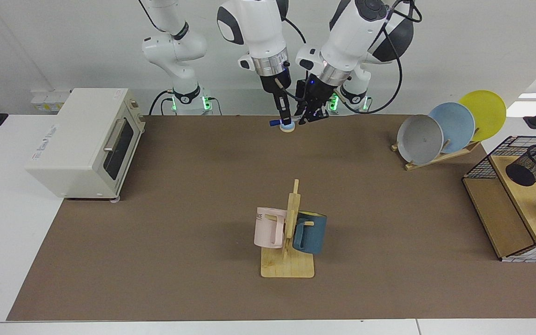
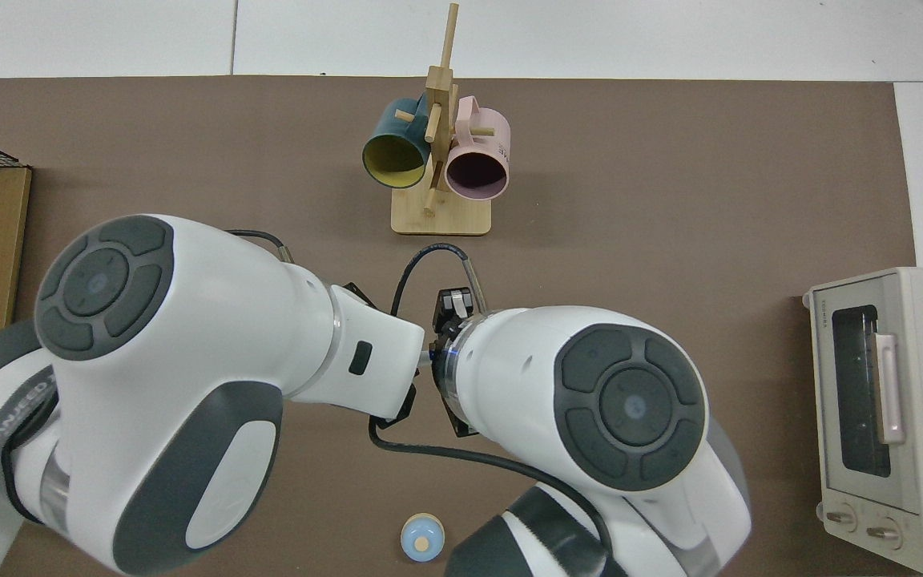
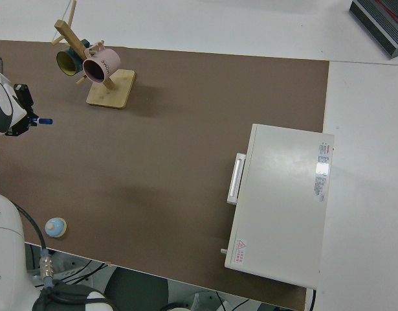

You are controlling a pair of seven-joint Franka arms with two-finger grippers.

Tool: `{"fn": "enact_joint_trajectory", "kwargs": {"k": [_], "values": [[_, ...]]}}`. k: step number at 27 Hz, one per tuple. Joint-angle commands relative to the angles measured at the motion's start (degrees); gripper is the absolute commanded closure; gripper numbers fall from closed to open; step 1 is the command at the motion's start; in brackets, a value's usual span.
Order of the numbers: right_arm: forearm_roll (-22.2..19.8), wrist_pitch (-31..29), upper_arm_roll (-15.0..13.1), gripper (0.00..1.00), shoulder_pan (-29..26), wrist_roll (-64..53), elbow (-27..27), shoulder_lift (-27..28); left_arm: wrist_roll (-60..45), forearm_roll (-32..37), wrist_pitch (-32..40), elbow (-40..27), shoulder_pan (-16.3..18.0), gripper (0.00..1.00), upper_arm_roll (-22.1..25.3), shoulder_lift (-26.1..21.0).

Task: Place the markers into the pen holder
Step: 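Grasp the marker with the left gripper from the right gripper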

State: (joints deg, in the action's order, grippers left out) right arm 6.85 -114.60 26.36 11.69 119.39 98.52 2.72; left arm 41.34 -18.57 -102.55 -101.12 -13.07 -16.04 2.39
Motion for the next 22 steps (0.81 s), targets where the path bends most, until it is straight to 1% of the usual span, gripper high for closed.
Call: {"fn": "enact_joint_trajectory", "kwargs": {"k": [1,2,5,14,17,18,19,20,21,22], "values": [[0.01,-1.68,0.19,1.0,0.09,1.72,-0.61,0.71,-0.83,-0.24,-1.95,-1.89,-0.37,0.76,0.13,1.65],[-0.08,-1.86,0.19,1.0,0.0,1.72,-0.52,0.71,-0.83,-0.24,-2.22,-1.89,-0.37,0.8,0.13,1.65],[-0.08,-1.86,0.19,1.0,0.0,1.55,-0.43,0.71,-0.83,-0.15,-2.31,-1.71,-0.37,1.0,0.13,1.48],[-0.26,-1.68,0.19,1.0,-0.53,0.93,-0.26,0.62,-0.56,0.02,-2.31,-1.1,-0.37,1.0,0.22,1.3],[-1.05,-1.42,0.19,1.0,-0.88,0.58,-0.26,0.62,-0.56,0.02,-2.31,-1.1,-0.29,1.0,0.22,1.3],[-1.05,-1.25,0.01,0.88,-1.14,-0.29,-0.26,0.62,-0.56,0.02,-2.31,-1.1,-0.28,1.0,0.22,1.3],[-1.05,-0.9,0.01,0.69,-1.58,-1.08,-0.34,0.62,-0.56,0.02,-2.31,-1.1,-0.28,1.0,0.22,1.3],[-1.05,-0.54,-0.08,0.46,-2.11,-1.87,-0.43,0.62,-0.56,0.02,-2.22,-1.1,-0.2,1.0,0.22,1.39],[-1.05,-0.28,-0.08,0.17,-2.89,-2.58,-0.43,0.36,-0.56,0.02,-2.22,-1.1,-0.11,1.0,0.22,1.39],[-1.13,0.24,-0.16,0.0,-3.51,-3.28,-0.43,0.18,-0.56,0.02,-2.22,-1.1,-0.02,1.0,0.31,1.39]]}}
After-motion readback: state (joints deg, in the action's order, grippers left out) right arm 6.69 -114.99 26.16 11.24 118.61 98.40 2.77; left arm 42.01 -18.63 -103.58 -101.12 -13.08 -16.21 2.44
